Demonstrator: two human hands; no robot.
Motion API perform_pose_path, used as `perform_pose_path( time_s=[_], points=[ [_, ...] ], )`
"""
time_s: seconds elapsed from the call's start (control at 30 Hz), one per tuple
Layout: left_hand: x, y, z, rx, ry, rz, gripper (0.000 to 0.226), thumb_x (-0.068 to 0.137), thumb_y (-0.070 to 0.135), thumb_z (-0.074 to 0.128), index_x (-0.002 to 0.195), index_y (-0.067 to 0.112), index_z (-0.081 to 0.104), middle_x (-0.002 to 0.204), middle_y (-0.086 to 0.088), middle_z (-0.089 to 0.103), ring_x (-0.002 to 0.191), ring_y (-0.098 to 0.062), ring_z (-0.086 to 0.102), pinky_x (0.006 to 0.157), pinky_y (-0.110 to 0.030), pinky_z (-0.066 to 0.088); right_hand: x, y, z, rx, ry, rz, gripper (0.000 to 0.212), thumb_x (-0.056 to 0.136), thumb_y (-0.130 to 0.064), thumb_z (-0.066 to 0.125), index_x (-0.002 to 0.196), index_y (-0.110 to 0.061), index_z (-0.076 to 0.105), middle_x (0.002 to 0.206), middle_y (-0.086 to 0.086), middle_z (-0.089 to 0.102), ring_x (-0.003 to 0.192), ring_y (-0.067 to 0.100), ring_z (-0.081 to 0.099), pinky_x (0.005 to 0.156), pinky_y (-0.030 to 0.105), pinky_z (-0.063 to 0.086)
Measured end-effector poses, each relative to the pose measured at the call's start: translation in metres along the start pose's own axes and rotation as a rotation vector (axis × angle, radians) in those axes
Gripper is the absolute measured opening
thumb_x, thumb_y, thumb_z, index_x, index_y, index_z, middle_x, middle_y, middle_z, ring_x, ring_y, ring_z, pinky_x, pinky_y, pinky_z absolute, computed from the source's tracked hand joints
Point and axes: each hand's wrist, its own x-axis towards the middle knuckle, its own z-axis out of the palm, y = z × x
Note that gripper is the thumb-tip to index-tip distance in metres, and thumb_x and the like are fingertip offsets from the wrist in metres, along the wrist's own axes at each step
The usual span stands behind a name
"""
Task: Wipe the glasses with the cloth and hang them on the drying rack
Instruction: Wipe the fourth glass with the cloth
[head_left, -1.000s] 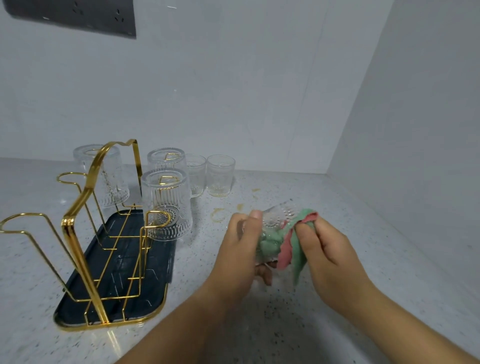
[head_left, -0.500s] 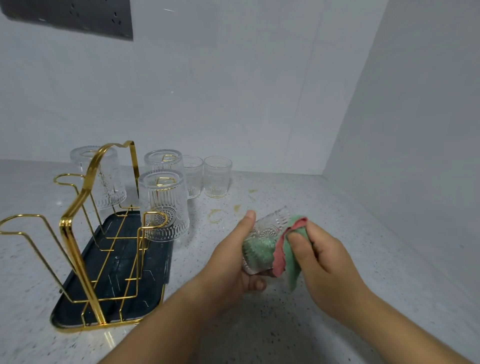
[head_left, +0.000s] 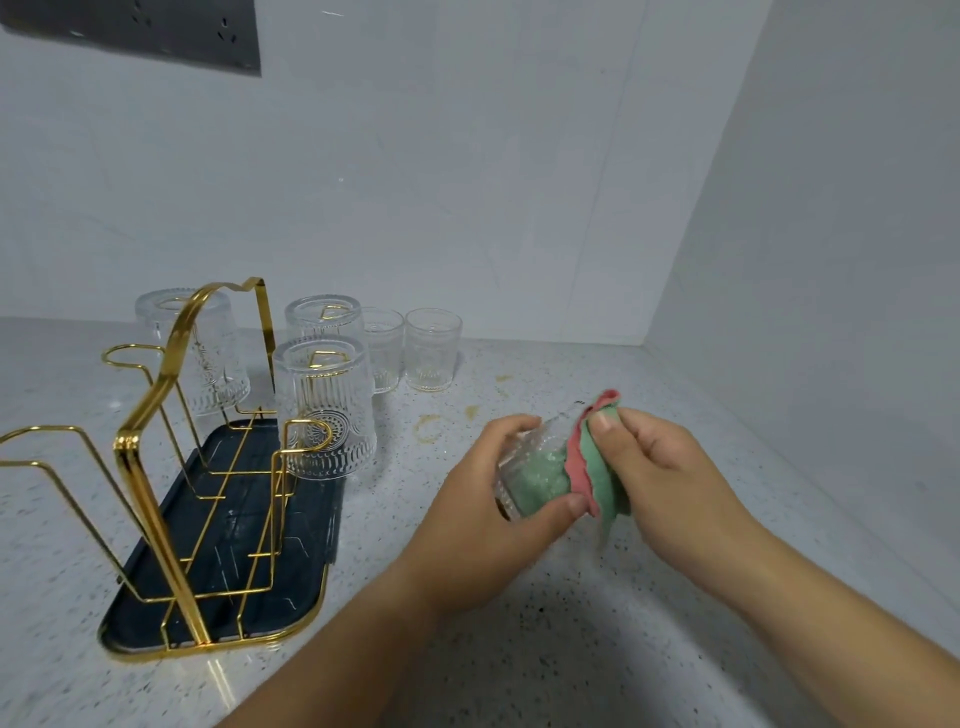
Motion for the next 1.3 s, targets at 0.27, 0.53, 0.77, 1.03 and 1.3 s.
perform_pose_path(
  time_s=[0.27, 0.53, 0.77, 1.03, 1.3],
  points=[
    [0.000, 0.002, 0.007, 0.304, -0.041, 0.085, 0.069, 0.075, 0.033, 0.082, 0.136, 0.047, 0.052, 0.123, 0.016, 0.068, 0.116, -0.008, 0.067, 0.094, -0.036, 0.059, 0.002, -0.006, 0.004, -0.293, -0.057, -0.042, 0.047, 0.104, -0.042, 0.046, 0.063, -0.018, 0.047, 0.053, -0.013, 0.043, 0.051, 0.008, 0.039, 0.054, 0.027, 0.038],
    [0.001, -0.001, -0.001, 0.065, 0.133, -0.032, 0.063, 0.075, 0.024, 0.096, 0.124, 0.040, 0.059, 0.117, 0.029, 0.070, 0.106, 0.005, 0.069, 0.087, -0.012, 0.053, 0.005, -0.004, 0.008, 0.295, 0.301, -0.112, 0.055, 0.108, -0.042, 0.041, 0.092, 0.005, 0.066, 0.090, 0.024, 0.074, 0.083, 0.038, 0.069, 0.081, 0.041, 0.058],
    [0.003, -0.002, -0.001, -0.346, 0.096, -0.252, 0.061, 0.075, 0.033, 0.087, 0.131, 0.027, 0.064, 0.119, 0.002, 0.079, 0.110, -0.017, 0.076, 0.093, -0.038, 0.059, -0.018, 0.006, 0.010, 0.731, 0.559, -0.071, 0.045, 0.111, -0.035, 0.035, 0.089, -0.028, 0.075, 0.089, -0.013, 0.078, 0.090, 0.002, 0.073, 0.078, 0.017, 0.058],
    [0.011, -0.003, -0.002, -0.611, 0.227, -0.321, 0.069, 0.070, 0.029, 0.086, 0.133, 0.015, 0.061, 0.113, -0.004, 0.080, 0.098, -0.020, 0.078, 0.084, -0.036, 0.059, -0.041, 0.000, 0.033, 0.653, 0.611, -0.024, 0.043, 0.107, -0.048, 0.036, 0.097, -0.037, 0.076, 0.098, -0.010, 0.080, 0.094, 0.010, 0.075, 0.074, 0.024, 0.059],
    [0.006, 0.004, 0.008, -0.719, 0.366, -0.272, 0.071, 0.073, 0.026, 0.095, 0.129, 0.001, 0.059, 0.103, -0.017, 0.078, 0.090, -0.029, 0.079, 0.069, -0.035, 0.063, -0.040, 0.011, 0.098, 0.724, 0.269, 0.086, 0.039, 0.110, -0.017, 0.043, 0.139, -0.038, 0.059, 0.137, -0.014, 0.066, 0.122, -0.006, 0.062, 0.098, 0.020, 0.052]
  ],
)
